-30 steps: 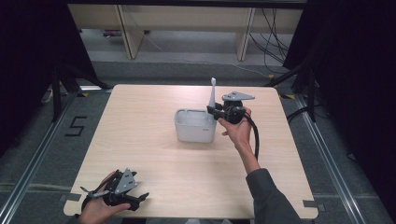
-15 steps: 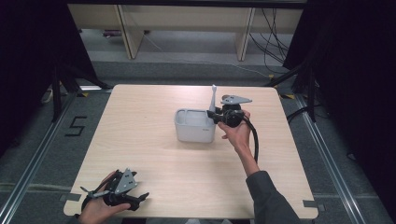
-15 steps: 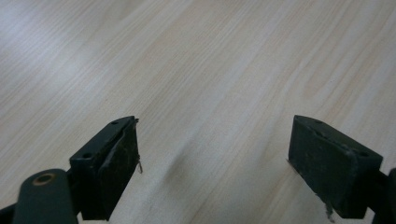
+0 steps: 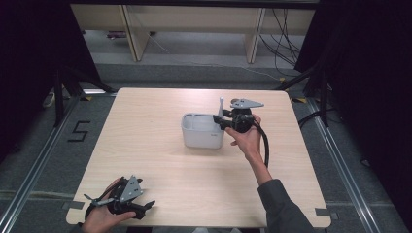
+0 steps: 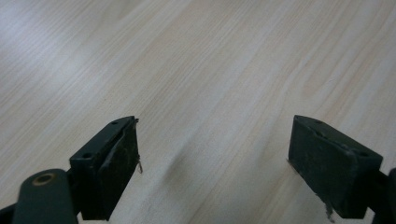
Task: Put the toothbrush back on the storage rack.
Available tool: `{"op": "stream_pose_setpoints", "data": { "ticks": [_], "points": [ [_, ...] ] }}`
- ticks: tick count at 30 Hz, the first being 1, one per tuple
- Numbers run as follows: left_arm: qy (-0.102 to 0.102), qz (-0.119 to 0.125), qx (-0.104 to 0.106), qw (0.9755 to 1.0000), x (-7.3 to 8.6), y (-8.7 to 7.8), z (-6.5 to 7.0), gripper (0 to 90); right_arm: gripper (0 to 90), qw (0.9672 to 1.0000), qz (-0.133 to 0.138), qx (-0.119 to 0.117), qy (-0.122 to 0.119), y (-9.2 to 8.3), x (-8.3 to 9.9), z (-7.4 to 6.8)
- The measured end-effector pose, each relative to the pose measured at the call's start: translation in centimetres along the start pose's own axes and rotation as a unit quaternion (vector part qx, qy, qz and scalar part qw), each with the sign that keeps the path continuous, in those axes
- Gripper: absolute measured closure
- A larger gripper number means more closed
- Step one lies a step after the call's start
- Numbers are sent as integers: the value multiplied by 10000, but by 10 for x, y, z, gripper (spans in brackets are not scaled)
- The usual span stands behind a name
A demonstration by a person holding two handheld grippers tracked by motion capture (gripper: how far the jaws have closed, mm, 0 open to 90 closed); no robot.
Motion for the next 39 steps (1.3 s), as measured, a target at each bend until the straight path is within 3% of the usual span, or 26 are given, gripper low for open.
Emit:
{"op": "stream_pose_setpoints", "data": {
  "ticks": [2,4,5,12,17,20,21,22,23,26,29,31,33,34,37,39],
  "points": [
    [14,-10,5,10000,0,0,0,157,508,9999,-12,40,-137,-2,-1,1],
    [11,-7,3,10000,0,0,0,157,506,10000,-66,29,0,-4,0,0],
    [87,-81,-46,9999,0,-1,-2,157,506,10000,15,-7,-82,-3,-1,1],
    [29,-24,-40,10000,0,-1,-1,157,493,10000,-5,-15,6,-5,0,1],
    [12,-8,-16,10000,0,0,0,157,454,9999,-5,85,-83,-8,1,3],
    [10,-10,-22,10000,0,0,-1,157,429,10000,-17,2,-29,-10,0,1],
    [36,-33,-33,10000,0,-1,-1,157,427,9999,-31,80,-119,-12,0,3],
    [99,-87,-51,9999,0,-1,-2,157,423,10000,-13,31,-46,-12,0,2],
    [8,-2,-26,10000,0,0,-1,157,419,10000,-41,34,-37,-13,0,1],
    [24,-22,-38,10000,0,0,-1,157,413,10000,7,24,31,-15,1,0],
    [-3,-1,-23,10000,0,0,-1,157,405,10000,-5,-13,-61,-16,1,1],
    [97,-83,-56,9999,0,-1,-2,157,401,10000,-5,44,20,-19,2,1],
    [3,-4,-19,10000,0,0,-1,157,396,9999,-68,44,73,-21,2,1],
    [-6,0,-24,10000,0,0,-1,157,394,10000,-22,20,-14,-22,2,2],
    [17,-19,-44,10000,0,-1,-1,157,390,9999,-61,-45,123,-24,3,1],
    [23,-22,-46,10000,0,-1,-1,157,388,10000,-4,18,19,-26,3,3]
  ]
}}
Point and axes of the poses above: each handheld gripper's, and its own axes: y roughly forward along the jaws, x roughly out of its underside, z roughly to its right, the point moved 2 cm from there along y, roughly forward along the jaws, and after that the axes turned 11 degrees about -z, right-handed, at the moved point
